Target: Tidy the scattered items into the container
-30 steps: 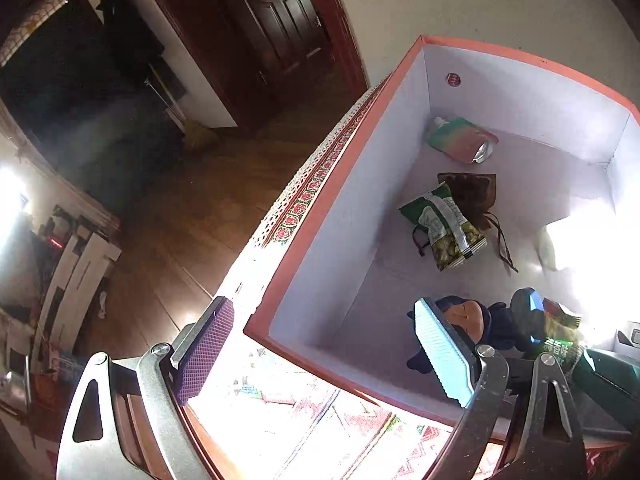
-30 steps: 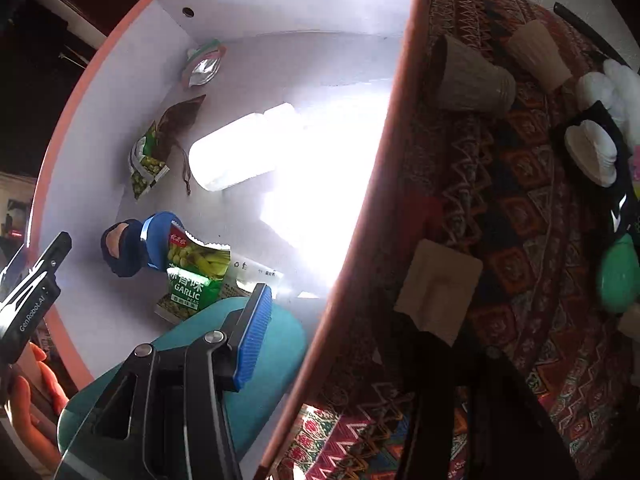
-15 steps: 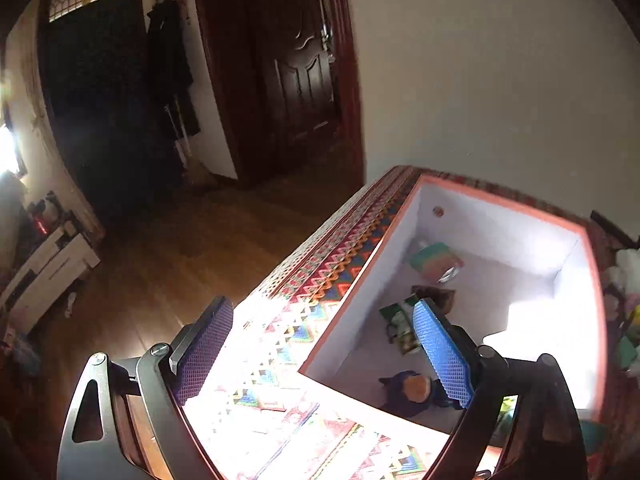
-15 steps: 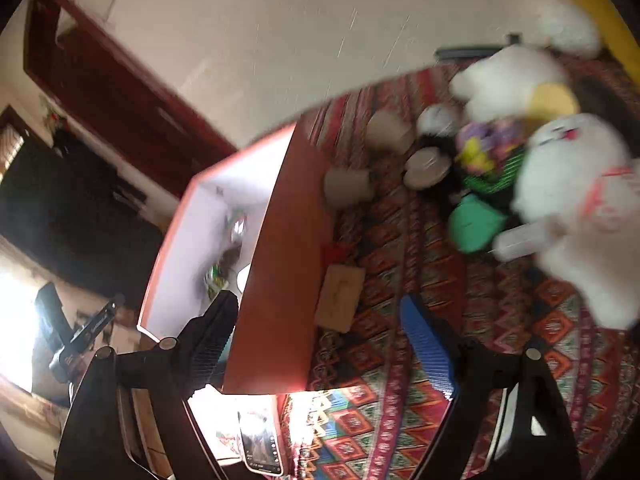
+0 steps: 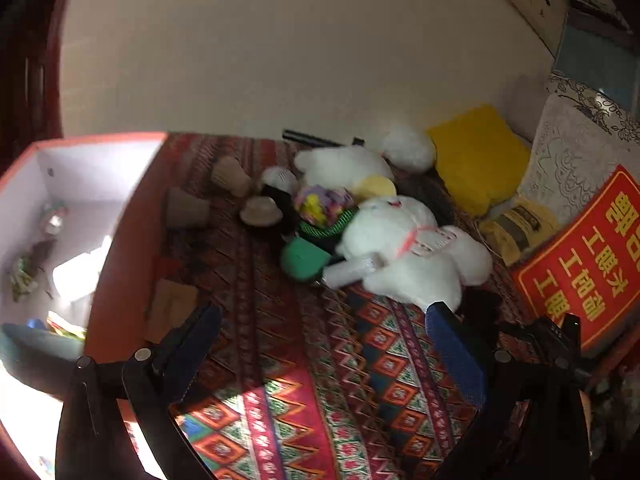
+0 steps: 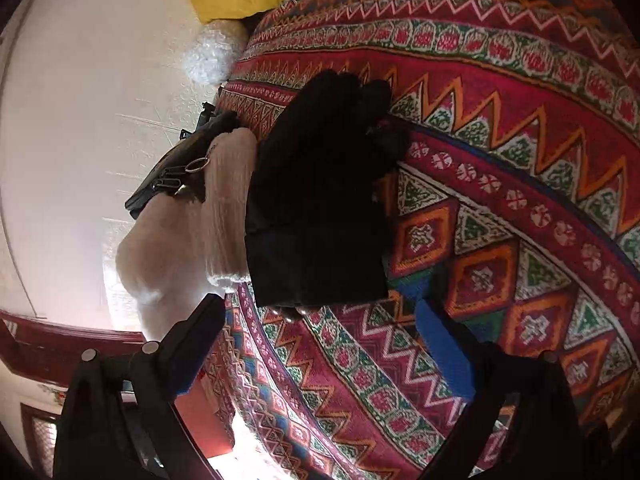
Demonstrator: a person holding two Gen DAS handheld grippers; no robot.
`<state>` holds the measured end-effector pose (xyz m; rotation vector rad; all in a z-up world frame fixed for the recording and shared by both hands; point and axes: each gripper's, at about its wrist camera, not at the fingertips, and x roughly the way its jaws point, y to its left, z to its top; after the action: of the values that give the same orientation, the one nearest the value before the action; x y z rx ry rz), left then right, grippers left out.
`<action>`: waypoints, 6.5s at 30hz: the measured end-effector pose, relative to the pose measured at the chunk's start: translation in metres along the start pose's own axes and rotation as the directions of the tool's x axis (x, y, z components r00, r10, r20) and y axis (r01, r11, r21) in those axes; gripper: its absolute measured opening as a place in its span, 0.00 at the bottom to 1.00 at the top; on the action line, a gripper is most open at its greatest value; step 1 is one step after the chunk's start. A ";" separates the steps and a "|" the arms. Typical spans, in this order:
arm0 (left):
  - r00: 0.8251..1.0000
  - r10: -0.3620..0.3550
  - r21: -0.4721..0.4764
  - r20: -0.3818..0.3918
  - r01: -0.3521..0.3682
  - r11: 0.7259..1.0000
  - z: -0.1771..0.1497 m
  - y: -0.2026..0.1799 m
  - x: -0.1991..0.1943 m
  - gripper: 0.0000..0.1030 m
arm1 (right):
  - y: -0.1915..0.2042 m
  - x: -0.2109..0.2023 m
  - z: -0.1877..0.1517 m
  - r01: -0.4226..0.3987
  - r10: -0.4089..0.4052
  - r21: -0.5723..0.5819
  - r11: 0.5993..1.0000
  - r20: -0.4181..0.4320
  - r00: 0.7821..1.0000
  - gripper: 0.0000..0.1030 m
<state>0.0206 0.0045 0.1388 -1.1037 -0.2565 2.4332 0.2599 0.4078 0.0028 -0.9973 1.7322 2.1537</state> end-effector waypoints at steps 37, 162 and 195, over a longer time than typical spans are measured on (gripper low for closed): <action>0.843 -0.518 -0.360 -0.141 0.444 0.820 -0.097 -0.110 0.110 0.14 | -0.005 -0.077 0.054 -0.639 0.628 -0.045 0.768 0.253 0.736 0.17; 0.938 -0.347 -0.557 0.023 0.300 0.774 0.035 0.046 0.048 0.00 | 0.164 0.165 -0.105 0.006 -0.120 -0.536 0.844 -0.177 0.977 0.26; 0.996 0.027 -0.361 0.086 0.006 0.933 0.027 0.066 -0.072 0.53 | 0.157 0.114 -0.096 -0.256 0.111 -0.362 0.896 -0.375 0.920 0.25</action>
<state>0.0202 -0.0874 0.1816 -1.1434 -0.7551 2.5107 0.1244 0.2450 0.0486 -1.4433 1.6006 2.6722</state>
